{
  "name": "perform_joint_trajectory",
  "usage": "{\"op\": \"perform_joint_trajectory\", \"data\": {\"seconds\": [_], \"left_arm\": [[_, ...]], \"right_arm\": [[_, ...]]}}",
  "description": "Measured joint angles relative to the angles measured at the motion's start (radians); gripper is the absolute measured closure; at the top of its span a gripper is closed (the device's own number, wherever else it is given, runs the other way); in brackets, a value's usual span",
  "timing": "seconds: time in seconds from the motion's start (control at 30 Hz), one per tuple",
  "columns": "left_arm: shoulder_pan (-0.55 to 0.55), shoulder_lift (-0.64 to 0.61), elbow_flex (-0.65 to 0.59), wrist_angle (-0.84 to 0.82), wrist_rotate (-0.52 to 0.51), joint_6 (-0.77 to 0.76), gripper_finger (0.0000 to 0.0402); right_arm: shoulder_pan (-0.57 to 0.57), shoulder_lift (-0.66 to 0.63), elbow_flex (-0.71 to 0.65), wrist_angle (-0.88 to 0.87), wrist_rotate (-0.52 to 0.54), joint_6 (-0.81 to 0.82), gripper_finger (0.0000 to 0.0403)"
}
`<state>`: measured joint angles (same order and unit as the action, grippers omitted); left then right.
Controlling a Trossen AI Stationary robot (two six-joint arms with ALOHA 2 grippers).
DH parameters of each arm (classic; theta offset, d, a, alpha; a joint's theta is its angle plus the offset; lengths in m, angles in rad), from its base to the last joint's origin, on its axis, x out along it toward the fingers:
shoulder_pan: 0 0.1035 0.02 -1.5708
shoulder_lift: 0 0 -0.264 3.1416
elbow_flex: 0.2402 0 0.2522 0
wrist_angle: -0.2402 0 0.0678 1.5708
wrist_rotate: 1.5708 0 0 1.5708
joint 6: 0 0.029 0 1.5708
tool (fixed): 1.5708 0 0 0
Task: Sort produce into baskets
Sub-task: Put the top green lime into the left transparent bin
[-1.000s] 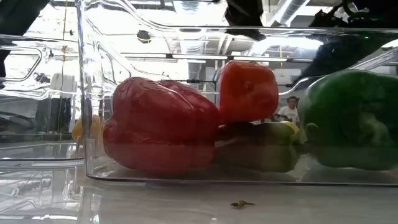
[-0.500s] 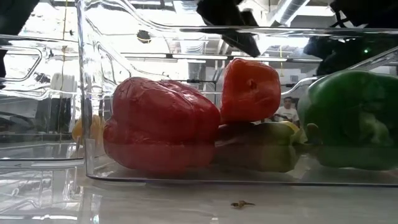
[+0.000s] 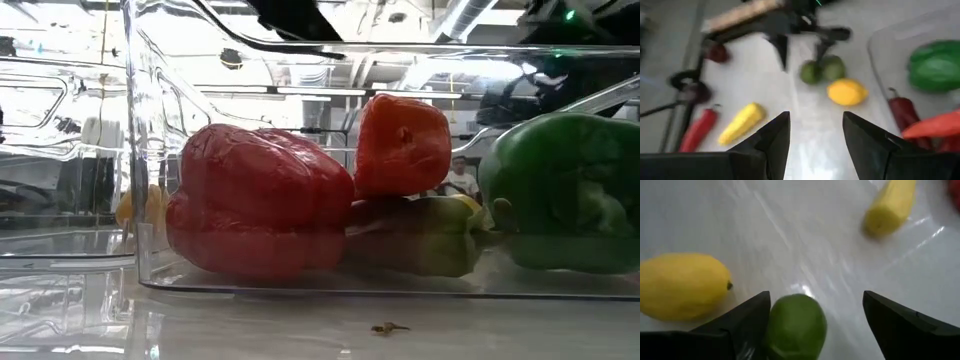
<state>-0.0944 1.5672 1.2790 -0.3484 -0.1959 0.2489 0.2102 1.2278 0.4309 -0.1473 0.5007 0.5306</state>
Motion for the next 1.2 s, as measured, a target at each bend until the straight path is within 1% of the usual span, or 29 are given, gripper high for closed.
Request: {"op": "perform_joint_trajectory", "data": {"seconds": [0.1, 0.2, 0.3, 0.4, 0.53, 0.57, 0.7, 0.8, 0.87, 0.97, 1.03, 1.1, 1.2], "left_arm": [[0.003, -0.087, -0.117, 0.116, -0.056, 0.016, 0.0232], [0.014, -0.151, -0.205, 0.247, -0.100, 0.074, 0.0232], [0.037, -0.210, -0.244, 0.377, -0.124, 0.143, 0.0233], [0.075, -0.250, -0.251, 0.438, -0.123, 0.202, 0.0233], [0.146, -0.288, -0.251, 0.549, -0.050, 0.260, 0.0233], [0.168, -0.299, -0.251, 0.575, -0.025, 0.266, 0.0233], [0.237, -0.343, -0.251, 0.664, 0.090, 0.250, 0.0233], [0.263, -0.390, -0.251, 0.701, 0.198, 0.203, 0.0233], [0.263, -0.425, -0.250, 0.698, 0.237, 0.171, 0.0233], [0.249, -0.463, -0.250, 0.626, 0.237, 0.149, 0.0233], [0.237, -0.479, -0.250, 0.549, 0.210, 0.153, 0.0233], [0.225, -0.496, -0.256, 0.489, 0.188, 0.158, 0.0233], [0.205, -0.526, -0.327, 0.541, 0.182, 0.160, 0.0233]], "right_arm": [[-0.027, 0.051, 0.000, 0.022, -0.051, 0.019, 0.0060], [-0.064, 0.071, 0.000, 0.027, -0.110, 0.023, 0.0074], [-0.097, 0.072, 0.000, 0.018, -0.156, 0.043, 0.0100], [-0.105, 0.072, 0.000, 0.017, -0.160, 0.074, 0.0135], [-0.097, 0.071, 0.000, 0.018, -0.157, 0.116, 0.0186], [-0.093, 0.071, 0.000, 0.018, -0.156, 0.123, 0.0193], [-0.082, 0.067, 0.001, 0.017, -0.148, 0.160, 0.0194], [-0.078, 0.041, 0.037, -0.053, -0.154, 0.177, 0.0194], [-0.072, 0.015, 0.088, -0.113, -0.154, 0.181, 0.0194], [-0.058, -0.021, 0.181, -0.171, -0.123, 0.164, 0.0186], [-0.047, -0.025, 0.246, -0.153, -0.109, 0.129, 0.0183], [-0.038, -0.001, 0.310, -0.128, -0.107, 0.087, 0.0183], [-0.028, 0.083, 0.396, -0.036, -0.108, 0.007, 0.0184]]}}
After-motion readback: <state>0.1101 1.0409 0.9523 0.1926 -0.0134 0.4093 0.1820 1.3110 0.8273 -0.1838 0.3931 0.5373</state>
